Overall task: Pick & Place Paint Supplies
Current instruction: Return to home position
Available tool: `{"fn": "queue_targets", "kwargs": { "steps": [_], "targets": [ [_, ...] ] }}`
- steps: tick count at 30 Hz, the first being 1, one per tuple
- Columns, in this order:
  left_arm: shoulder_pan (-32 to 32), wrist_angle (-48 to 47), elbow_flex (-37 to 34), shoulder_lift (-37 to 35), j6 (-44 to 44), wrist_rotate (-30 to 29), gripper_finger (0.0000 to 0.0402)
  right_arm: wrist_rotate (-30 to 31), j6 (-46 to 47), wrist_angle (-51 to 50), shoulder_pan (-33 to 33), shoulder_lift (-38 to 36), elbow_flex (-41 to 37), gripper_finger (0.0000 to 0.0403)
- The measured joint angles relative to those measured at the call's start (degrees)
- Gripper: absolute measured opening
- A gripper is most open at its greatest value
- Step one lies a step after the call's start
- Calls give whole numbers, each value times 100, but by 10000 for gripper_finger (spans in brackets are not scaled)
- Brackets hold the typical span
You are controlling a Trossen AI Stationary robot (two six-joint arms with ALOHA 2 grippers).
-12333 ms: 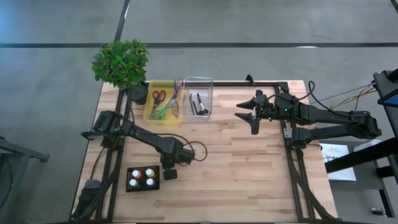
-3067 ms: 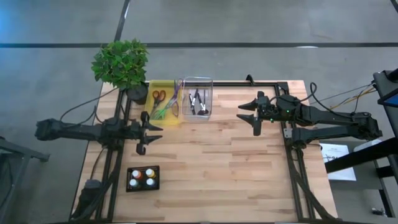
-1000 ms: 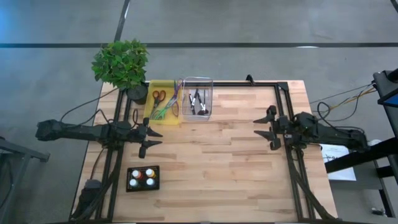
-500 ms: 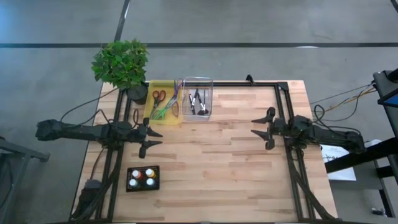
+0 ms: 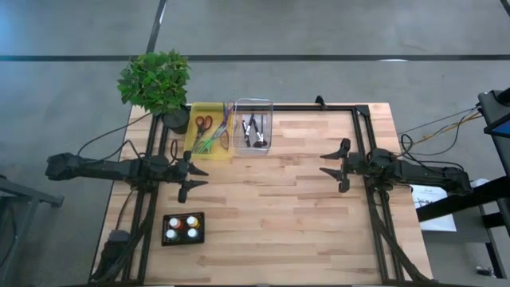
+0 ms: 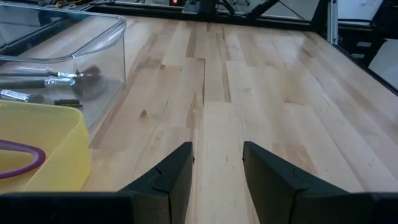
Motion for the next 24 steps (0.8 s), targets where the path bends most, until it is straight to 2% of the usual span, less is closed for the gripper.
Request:
{"fn": "queue_targets", "kwargs": {
  "steps": [8,14,17,24],
  "targets": [
    [0,-1,0,0,0,2,150,-9,488,2,0,149,0,206],
    [0,-1,0,0,4,0,150,-13,476,4,-2,148,0,206],
    [0,30,0,1,369,-4,150,-13,494,4,-1,148,0,206],
    [-2,847,0,-27,419,-19,150,-13,494,4,-2,148,0,206]
  ]
}}
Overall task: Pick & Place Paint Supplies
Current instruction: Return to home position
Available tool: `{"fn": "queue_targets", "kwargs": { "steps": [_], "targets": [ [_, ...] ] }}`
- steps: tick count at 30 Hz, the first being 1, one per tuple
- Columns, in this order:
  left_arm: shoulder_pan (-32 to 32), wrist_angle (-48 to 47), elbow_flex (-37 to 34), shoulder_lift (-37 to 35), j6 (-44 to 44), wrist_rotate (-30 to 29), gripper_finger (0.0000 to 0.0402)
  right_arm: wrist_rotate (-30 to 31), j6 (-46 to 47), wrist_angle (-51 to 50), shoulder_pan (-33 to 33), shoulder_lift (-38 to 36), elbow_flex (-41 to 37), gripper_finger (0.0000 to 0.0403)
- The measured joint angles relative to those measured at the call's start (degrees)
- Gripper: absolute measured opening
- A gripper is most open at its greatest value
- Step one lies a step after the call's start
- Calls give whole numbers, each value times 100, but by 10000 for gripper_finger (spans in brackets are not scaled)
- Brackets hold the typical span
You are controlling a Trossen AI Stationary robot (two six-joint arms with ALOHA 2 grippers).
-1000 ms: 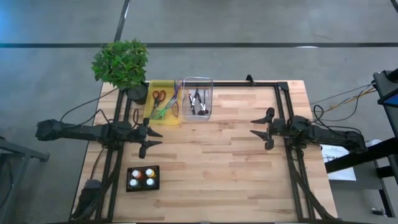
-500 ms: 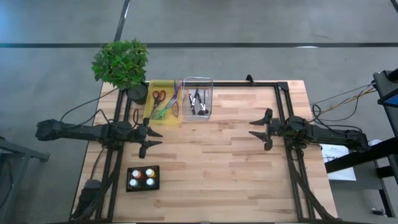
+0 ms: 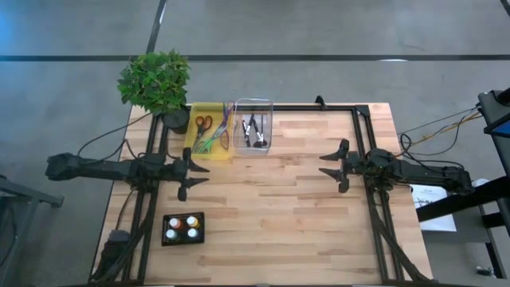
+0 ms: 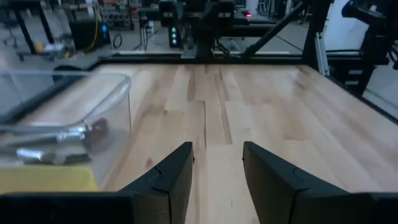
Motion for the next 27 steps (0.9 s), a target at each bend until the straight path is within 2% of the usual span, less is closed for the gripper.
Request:
{"fn": "queue_targets", "kwargs": {
  "steps": [6,14,17,19,23,27],
  "targets": [
    [3,-33,10,-66,433,-93,150,2,-20,0,0,0,0,206],
    [4,-2041,1127,-242,90,-127,150,2,-21,1,0,0,0,206],
    [4,-2248,1250,-407,-85,-130,150,2,-22,2,0,0,0,206],
    [4,-2112,1128,-525,-226,-127,150,2,-22,2,0,0,0,206],
    [4,-1122,571,-770,-291,-121,150,2,-22,2,0,0,0,206],
    [4,-621,72,-1025,-248,-126,150,2,-22,1,0,0,2,206]
  ]
}}
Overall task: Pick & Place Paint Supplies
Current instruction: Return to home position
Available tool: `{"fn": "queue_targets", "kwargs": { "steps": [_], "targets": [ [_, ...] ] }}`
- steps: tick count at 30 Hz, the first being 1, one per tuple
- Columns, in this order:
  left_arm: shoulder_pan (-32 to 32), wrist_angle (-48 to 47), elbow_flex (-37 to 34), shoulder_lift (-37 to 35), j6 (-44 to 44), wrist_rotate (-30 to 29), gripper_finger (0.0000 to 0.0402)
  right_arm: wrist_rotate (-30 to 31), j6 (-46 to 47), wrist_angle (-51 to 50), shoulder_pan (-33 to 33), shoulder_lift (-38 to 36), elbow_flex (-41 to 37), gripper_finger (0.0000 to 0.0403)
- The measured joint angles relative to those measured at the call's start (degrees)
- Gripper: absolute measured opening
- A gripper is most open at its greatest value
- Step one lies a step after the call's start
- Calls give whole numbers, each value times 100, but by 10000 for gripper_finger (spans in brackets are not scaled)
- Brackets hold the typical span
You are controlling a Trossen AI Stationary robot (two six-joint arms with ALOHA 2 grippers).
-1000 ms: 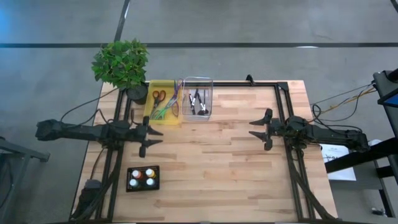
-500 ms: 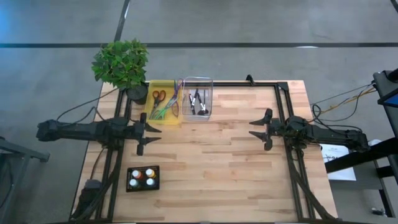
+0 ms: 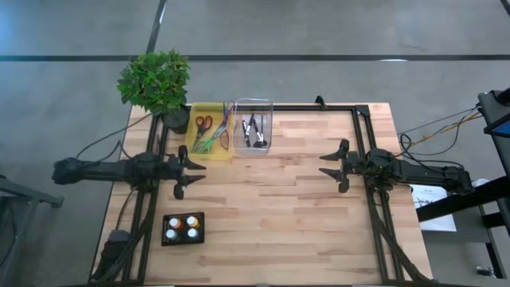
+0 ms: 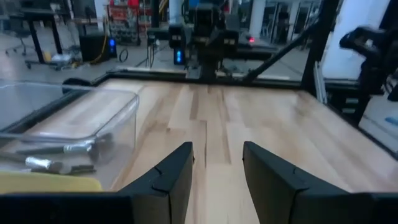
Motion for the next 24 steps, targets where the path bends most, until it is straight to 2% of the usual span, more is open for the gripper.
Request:
{"fn": "queue_targets", "kwargs": {
  "steps": [8,13,24],
  "targets": [
    [0,-263,-55,-399,254,1,150,2,-1,-1,0,1,0,206],
    [10,-265,-52,-396,833,-49,150,1,-2,-1,1,0,0,206],
    [9,-263,-52,-298,859,-136,150,1,-1,-1,0,1,0,206]
  ]
}}
